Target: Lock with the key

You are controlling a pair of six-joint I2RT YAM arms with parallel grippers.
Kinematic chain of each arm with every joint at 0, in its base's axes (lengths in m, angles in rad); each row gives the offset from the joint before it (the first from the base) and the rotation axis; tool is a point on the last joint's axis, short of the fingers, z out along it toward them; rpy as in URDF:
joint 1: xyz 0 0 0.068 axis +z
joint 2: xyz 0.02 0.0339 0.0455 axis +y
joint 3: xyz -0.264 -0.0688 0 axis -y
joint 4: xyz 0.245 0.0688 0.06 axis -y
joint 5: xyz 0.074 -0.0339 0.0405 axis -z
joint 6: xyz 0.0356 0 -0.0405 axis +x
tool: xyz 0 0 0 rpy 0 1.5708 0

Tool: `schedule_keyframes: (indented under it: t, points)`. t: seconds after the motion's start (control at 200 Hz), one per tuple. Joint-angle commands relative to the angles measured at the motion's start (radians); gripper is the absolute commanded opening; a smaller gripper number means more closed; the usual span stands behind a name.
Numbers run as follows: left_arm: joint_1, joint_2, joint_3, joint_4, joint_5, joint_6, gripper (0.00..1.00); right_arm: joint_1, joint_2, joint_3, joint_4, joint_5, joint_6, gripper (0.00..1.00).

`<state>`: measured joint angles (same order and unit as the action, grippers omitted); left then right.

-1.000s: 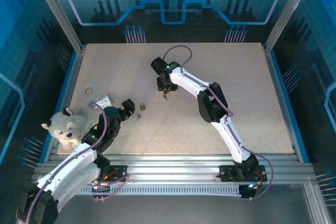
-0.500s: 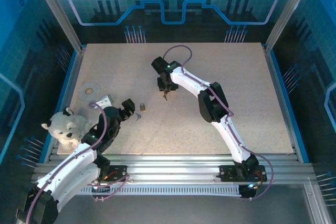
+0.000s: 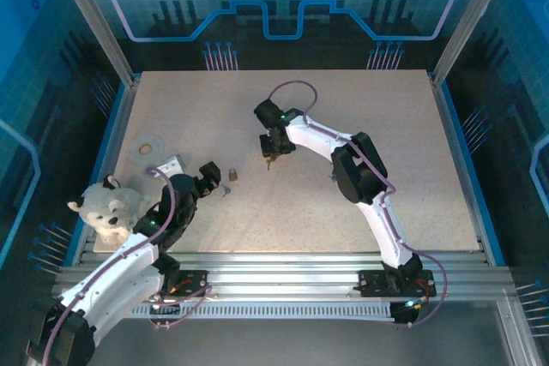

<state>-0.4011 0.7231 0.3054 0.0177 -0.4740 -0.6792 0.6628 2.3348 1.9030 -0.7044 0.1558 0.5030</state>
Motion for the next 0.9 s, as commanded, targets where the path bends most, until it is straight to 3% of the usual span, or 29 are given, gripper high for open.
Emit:
schedule_keyframes:
  t: [0.0,0.455,0.891]
  points:
    - [0.002,0.006,-0.012,0.031,0.009,-0.002,0.99,0.009,-0.094,-0.074,0.086,-0.038,-0.046,0.37]
    - [0.002,0.046,-0.009,0.060,0.033,0.004,0.99,0.000,-0.280,-0.340,0.247,-0.145,-0.135,0.36]
    - [0.003,0.165,0.072,0.073,0.153,-0.028,0.99,0.001,-0.471,-0.530,0.303,-0.220,-0.153,0.36]
